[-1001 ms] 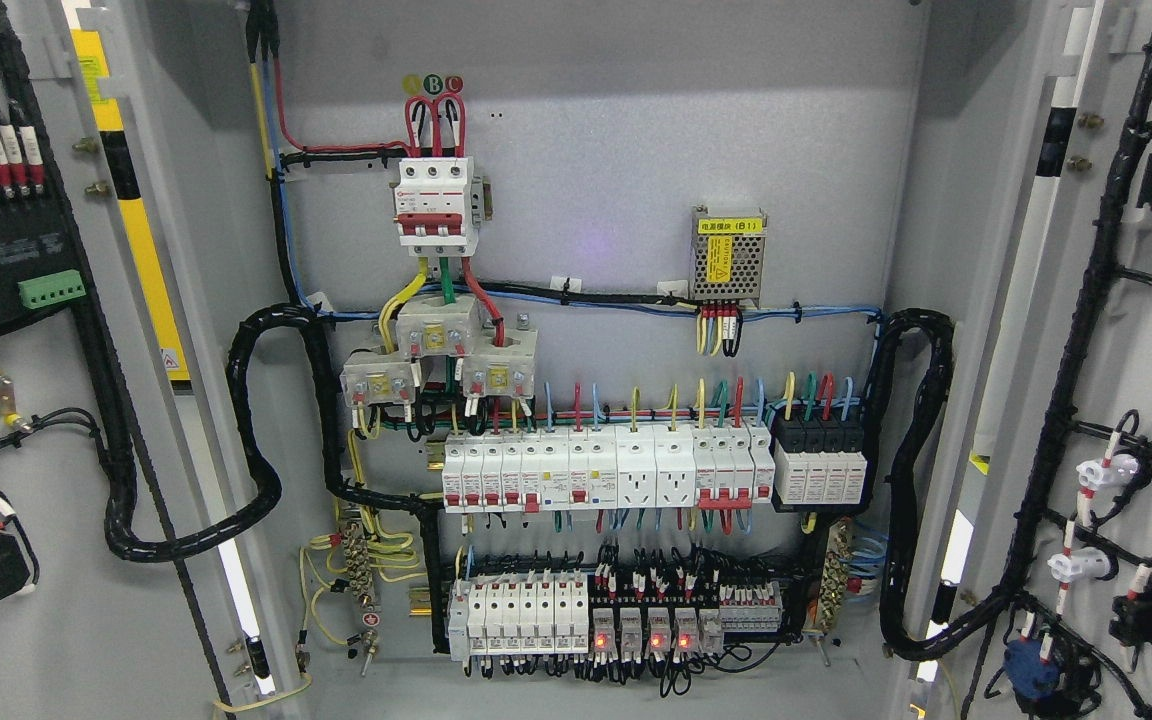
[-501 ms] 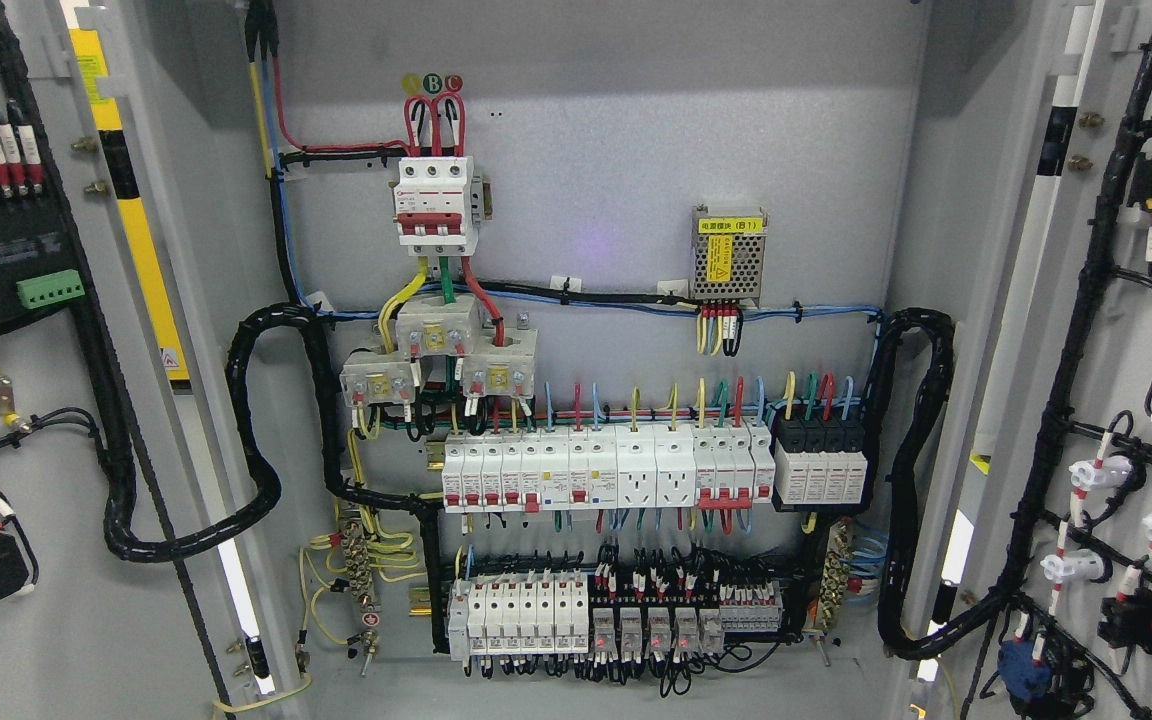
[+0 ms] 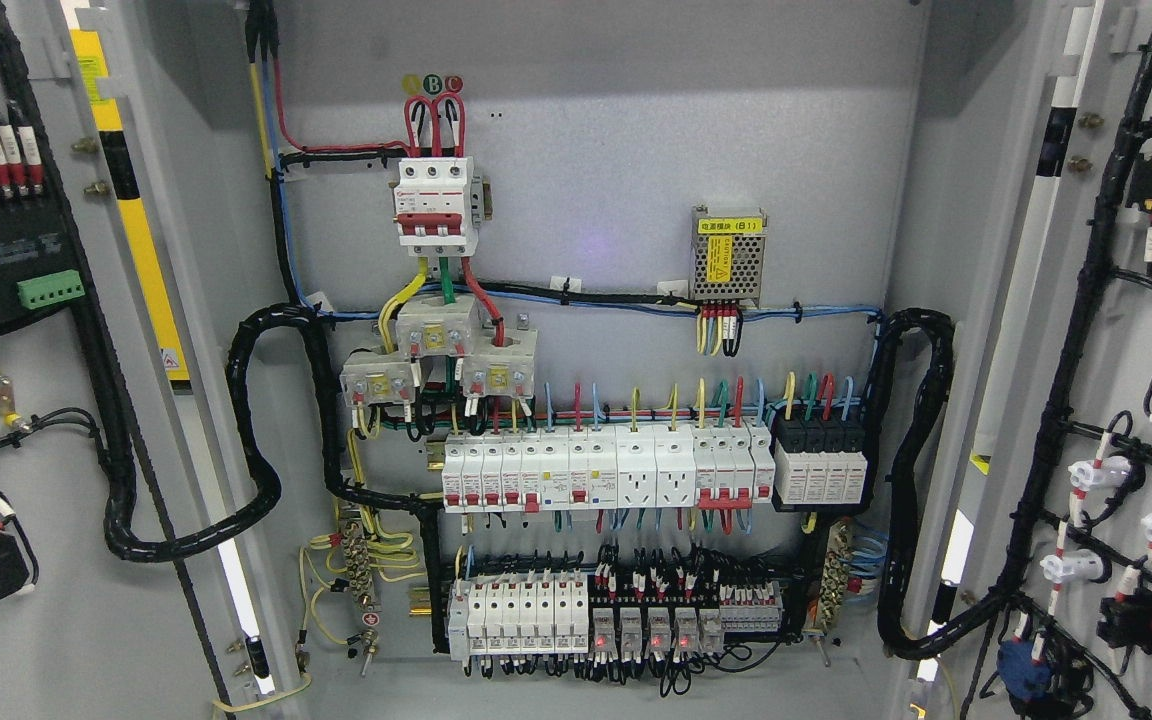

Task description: Open door with both hands

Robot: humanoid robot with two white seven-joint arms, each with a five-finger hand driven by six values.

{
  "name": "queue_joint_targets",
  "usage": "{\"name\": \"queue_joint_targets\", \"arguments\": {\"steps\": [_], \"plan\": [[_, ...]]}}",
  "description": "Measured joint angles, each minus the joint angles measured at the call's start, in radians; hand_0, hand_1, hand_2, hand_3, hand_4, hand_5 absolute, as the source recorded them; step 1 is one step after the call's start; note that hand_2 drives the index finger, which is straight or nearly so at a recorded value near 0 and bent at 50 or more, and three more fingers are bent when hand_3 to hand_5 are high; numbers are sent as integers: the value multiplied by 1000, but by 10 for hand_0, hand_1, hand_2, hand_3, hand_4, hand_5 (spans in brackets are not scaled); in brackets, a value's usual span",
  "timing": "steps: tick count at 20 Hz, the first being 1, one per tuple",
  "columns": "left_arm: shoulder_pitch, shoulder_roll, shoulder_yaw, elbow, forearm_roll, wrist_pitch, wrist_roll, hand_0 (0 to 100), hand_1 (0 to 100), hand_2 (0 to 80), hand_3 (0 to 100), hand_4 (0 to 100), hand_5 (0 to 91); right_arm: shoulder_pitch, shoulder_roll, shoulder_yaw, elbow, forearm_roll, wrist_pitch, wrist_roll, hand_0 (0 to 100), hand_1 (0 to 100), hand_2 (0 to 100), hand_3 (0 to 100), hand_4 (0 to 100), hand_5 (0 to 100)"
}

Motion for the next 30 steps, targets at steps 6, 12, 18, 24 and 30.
{"name": "queue_joint_targets", "arguments": {"steps": [6,12,18,24,30], "plan": [[-20,-22,-27,232,-7,-4,23,0,0,0,0,0,0,-22,32,76,205,130,-4,-6,201,122,0,0,0,0],[-80,-35,-41,528,-15,6,146,0,0,0,0,0,0,-79,76,118,527,221,-9,-79,201,121,0,0,0,0],[-176,-43,-50,887,-20,55,161,0,0,0,0,0,0,-155,108,142,879,312,-8,-137,201,121,0,0,0,0],[-211,-47,-70,1136,-23,211,185,0,0,0,0,0,0,-201,124,157,1165,389,2,-177,202,120,0,0,0,0],[-224,-36,-128,1284,-24,278,245,0,0,0,0,0,0,-245,136,167,1388,465,111,-217,202,121,0,0,0,0]]}}
